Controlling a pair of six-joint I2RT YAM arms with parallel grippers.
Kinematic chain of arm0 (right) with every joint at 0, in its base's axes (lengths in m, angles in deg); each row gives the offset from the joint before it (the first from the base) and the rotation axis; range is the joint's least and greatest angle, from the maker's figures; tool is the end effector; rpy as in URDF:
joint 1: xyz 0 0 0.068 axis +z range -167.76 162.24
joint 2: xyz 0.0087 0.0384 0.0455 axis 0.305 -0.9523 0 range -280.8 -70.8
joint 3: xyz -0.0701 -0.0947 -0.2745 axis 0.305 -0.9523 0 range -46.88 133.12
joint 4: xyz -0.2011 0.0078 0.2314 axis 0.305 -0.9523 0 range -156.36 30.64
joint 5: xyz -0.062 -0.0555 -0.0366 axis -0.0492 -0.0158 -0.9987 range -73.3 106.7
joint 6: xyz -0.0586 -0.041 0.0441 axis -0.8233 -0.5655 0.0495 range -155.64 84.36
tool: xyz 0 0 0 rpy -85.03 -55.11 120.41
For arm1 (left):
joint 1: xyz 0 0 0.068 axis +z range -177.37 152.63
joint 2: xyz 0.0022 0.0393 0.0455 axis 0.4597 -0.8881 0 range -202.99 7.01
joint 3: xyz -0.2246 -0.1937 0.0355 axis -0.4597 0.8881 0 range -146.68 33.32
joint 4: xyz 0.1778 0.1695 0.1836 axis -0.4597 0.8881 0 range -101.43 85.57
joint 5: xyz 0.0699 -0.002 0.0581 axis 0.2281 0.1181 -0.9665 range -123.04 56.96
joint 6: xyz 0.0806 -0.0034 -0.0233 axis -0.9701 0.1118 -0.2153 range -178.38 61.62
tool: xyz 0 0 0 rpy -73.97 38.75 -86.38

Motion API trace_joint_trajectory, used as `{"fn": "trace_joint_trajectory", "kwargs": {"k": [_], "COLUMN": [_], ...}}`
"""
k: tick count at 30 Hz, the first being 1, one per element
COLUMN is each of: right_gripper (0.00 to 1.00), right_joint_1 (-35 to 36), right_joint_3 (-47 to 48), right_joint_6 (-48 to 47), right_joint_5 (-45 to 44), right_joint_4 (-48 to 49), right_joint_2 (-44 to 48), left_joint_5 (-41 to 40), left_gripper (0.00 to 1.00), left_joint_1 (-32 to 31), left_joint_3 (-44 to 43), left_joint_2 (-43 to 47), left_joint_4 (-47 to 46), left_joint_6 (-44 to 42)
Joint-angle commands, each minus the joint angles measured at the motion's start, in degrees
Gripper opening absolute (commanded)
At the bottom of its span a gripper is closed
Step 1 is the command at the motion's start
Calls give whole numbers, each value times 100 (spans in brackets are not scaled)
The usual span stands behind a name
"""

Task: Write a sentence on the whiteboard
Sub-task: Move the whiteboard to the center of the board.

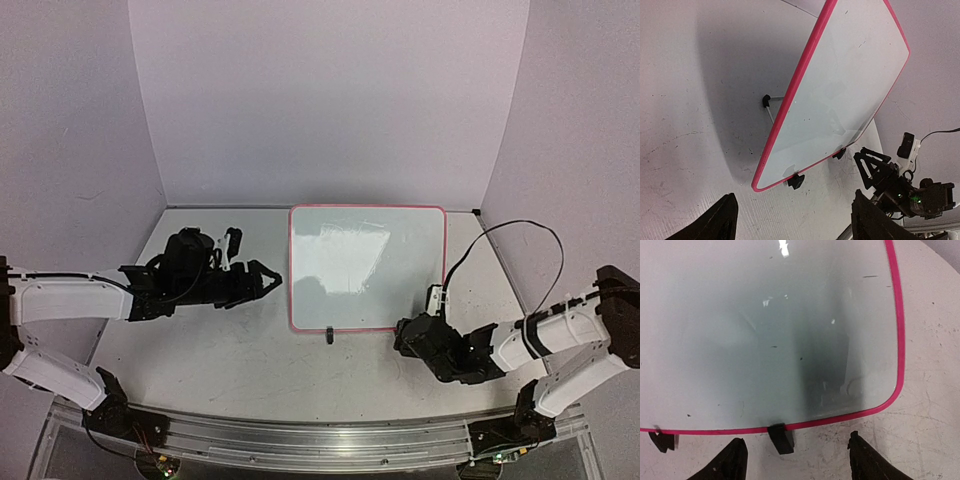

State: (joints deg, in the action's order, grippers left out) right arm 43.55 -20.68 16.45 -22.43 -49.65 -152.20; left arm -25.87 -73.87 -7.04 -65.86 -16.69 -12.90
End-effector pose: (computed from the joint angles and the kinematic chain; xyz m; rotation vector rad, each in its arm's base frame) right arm 0.1775 0.2275 0.1013 0.1391 2.1696 0.3158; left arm 0.2303 -0.2560 0.2172 0.1054 2.2358 -1.0785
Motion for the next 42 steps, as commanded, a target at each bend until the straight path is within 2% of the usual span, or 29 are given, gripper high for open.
{"fn": "trace_joint_trajectory", "kwargs": {"k": [1,6,10,17,22,28,33,38,40,42], "right_gripper": [72,75,73,67,65,63,65,68,70,74], "right_joint_1": [27,-74,-203,-658,-1008,-1094,-1135,-1042,-745,-389], "right_joint_3": [88,390,602,607,472,631,759,706,630,617], "right_joint_6": [-590,-409,-326,-115,359,531,344,164,181,185], "right_joint_5": [588,516,327,148,111,-104,-122,339,395,431], "right_joint_4": [302,295,237,321,243,-53,-87,-403,-626,-927], "right_joint_2": [-161,-825,-1244,-1433,-1417,-1599,-1515,-885,-388,135], "left_joint_5": [74,144,153,145,84,30,-299,-954,-1054,-882], "left_gripper": [79,79,79,79,80,80,81,85,88,89], "left_joint_1": [17,17,18,18,18,18,25,165,402,910], "left_joint_3": [-41,-92,-17,84,144,195,248,13,-34,-57], "left_joint_2": [-94,-42,114,260,382,459,569,775,911,999], "left_joint_4": [-307,-310,-309,-309,-308,-265,47,1022,1311,1560], "left_joint_6": [20,-27,12,24,80,81,-39,-415,-562,-730]}}
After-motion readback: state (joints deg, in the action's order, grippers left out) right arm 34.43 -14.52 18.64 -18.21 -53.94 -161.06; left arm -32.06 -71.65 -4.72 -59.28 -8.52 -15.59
